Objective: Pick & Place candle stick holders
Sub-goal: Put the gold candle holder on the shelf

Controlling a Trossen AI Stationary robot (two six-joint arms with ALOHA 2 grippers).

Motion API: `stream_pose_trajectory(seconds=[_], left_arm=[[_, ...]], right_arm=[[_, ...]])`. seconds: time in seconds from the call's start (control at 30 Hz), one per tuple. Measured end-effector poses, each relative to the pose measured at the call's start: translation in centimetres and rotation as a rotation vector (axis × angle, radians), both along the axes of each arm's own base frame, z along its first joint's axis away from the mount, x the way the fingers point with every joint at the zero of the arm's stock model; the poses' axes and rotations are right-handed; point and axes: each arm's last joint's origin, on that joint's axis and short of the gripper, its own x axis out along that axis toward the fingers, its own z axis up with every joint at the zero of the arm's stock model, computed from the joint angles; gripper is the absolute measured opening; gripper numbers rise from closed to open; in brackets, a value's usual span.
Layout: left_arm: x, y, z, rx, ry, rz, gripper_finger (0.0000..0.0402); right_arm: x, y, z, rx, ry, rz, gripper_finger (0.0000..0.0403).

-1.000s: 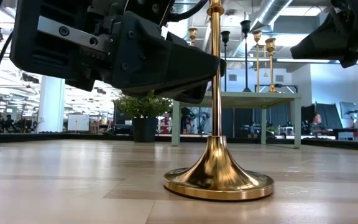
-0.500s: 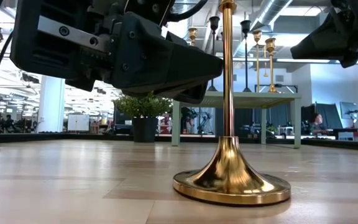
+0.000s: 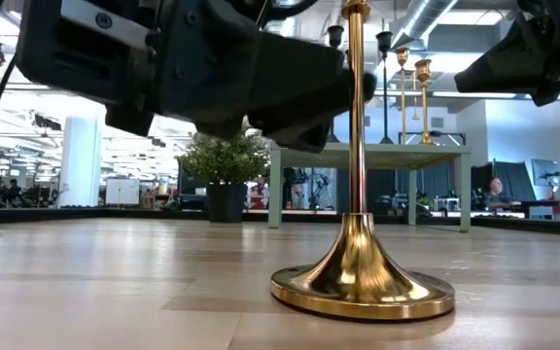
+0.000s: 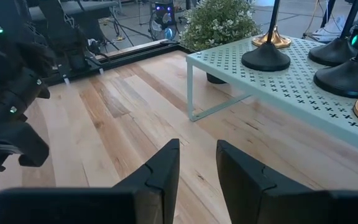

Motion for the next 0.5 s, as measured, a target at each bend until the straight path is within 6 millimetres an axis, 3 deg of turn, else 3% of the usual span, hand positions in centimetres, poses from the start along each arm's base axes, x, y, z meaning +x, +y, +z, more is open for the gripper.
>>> stream_pose_trajectory(seconds=[0.17,0.5], left_arm=[[0.15,-0.36,0.49,-0.005,-0.018,-0.007,0.0130],[0.18,-0.43,0.46,-0.004,-0.015,0.054,0.0096]], right_arm=[[0.00,0.00,0.00,0.000,0.000,0.000,0.0097],[0.00,0.00,0.00,0.000,0.000,0.000,0.0097]])
